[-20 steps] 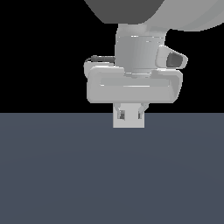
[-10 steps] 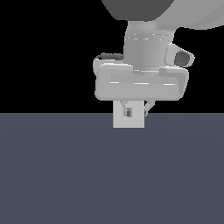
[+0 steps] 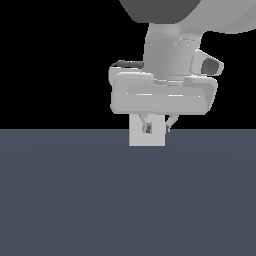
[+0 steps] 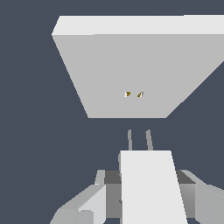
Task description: Plug the charger into the wall socket.
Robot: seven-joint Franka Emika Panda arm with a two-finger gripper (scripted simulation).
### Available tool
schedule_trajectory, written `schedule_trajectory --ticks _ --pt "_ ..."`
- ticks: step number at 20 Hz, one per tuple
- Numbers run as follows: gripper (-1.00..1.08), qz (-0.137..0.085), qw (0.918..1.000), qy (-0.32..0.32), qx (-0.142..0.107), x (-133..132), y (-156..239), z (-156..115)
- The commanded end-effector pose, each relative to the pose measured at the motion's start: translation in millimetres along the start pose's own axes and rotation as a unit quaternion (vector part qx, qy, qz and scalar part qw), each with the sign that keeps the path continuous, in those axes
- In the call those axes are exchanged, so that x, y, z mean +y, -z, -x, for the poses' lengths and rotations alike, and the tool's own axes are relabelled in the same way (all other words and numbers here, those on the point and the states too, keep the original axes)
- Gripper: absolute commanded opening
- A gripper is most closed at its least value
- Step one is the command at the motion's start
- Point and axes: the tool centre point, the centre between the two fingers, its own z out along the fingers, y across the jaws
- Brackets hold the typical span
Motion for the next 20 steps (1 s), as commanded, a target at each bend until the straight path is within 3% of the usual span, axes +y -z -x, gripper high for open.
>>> schedule_trajectory --ticks 1,20 --pt "-1.00 0.000 1.0000 0.000 0.000 0 0 0" --pt "-1.00 -0.001 1.0000 0.000 0.000 0 -23 -44"
